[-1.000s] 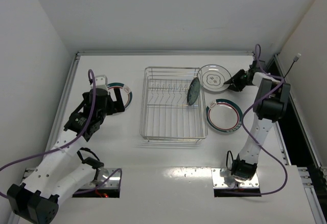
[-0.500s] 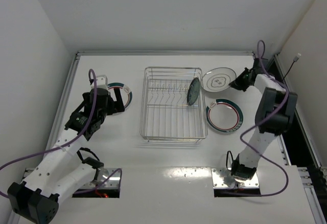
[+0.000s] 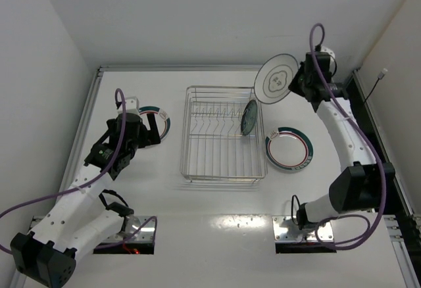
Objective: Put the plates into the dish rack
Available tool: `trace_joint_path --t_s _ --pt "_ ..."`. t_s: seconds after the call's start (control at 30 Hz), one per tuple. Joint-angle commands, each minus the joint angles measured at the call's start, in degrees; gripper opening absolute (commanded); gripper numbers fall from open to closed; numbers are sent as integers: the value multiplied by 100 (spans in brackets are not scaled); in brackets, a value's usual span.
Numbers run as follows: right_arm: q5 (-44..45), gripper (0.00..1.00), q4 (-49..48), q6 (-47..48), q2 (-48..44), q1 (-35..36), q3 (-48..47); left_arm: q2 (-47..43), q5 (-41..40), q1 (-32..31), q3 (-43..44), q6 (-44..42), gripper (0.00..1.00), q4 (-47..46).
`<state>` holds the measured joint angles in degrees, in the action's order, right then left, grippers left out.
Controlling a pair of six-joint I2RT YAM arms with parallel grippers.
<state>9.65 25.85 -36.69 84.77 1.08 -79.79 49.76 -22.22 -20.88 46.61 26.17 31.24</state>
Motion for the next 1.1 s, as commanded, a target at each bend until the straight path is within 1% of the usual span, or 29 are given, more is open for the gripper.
trace_joint_path --t_s 0.0,0.03,0.1,0.23,0.3,0.4,0.57,0.73,0.83,0.9,1.07 --pt "914 0 473 355 -119 514 -475 -71 -81 67 41 46 99 -48" --pt "1220 0 726 434 -119 655 -537 -71 -81 67 41 46 99 -48" --pt "1582 0 878 504 -188 1059 -590 -71 -81 67 41 46 99 -48" --pt "1890 0 1001 505 -242 1534 -590 -71 -134 67 41 46 99 -48" --pt "2057 0 1106 505 -242 1789 -748 -71 -134 67 41 46 99 -48" --pt "2619 0 1326 627 -23 2131 -959 -71 -134 67 41 46 99 -48" --pt "3217 0 1852 628 399 2633 -1415 -124 -134 67 41 46 99 -48" --pt "3622 0 2433 575 1119 2976 -2214 -124 -134 67 41 46 99 -48" --pt "4000 0 2785 453 1533 3196 -2479 -124 -134 67 41 46 99 -48" --pt "4299 0 2909 391 1665 3275 -2480 -124 -134 67 41 46 99 -48" --pt "4501 0 2988 338 1736 3328 -2480 -177 -134 67 41 46 99 -48"
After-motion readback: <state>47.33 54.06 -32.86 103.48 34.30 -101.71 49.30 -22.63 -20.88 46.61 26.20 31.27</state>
